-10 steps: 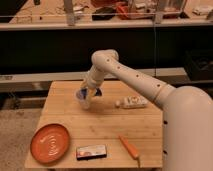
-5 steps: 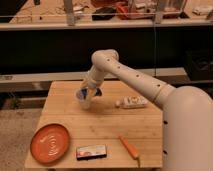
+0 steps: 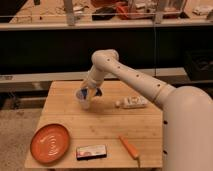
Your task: Place the white sponge in the ceramic cup
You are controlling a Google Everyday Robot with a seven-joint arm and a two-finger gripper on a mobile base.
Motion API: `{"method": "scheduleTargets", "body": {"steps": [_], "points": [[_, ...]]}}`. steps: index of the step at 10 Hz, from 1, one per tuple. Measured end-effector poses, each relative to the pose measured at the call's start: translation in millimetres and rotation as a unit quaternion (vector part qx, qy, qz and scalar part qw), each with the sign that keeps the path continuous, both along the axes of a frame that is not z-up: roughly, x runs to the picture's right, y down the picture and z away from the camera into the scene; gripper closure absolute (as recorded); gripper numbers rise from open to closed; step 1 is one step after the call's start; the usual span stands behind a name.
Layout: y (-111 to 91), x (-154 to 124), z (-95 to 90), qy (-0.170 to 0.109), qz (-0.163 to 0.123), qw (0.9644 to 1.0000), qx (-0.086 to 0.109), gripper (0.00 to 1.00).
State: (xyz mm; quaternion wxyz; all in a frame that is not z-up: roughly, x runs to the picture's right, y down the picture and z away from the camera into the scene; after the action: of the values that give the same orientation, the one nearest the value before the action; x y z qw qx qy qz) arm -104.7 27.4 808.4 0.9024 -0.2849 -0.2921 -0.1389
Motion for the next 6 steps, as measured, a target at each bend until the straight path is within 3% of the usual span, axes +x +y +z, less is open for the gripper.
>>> {"method": "scheduleTargets", "body": {"steps": [2,6], "points": [[0.2,0.4,0.2,0.0,-0.001,1.0,0.0,0.81],[0.3,0.7,0.0,-0.001,-0.003,1.0,0.0,0.81]]}}
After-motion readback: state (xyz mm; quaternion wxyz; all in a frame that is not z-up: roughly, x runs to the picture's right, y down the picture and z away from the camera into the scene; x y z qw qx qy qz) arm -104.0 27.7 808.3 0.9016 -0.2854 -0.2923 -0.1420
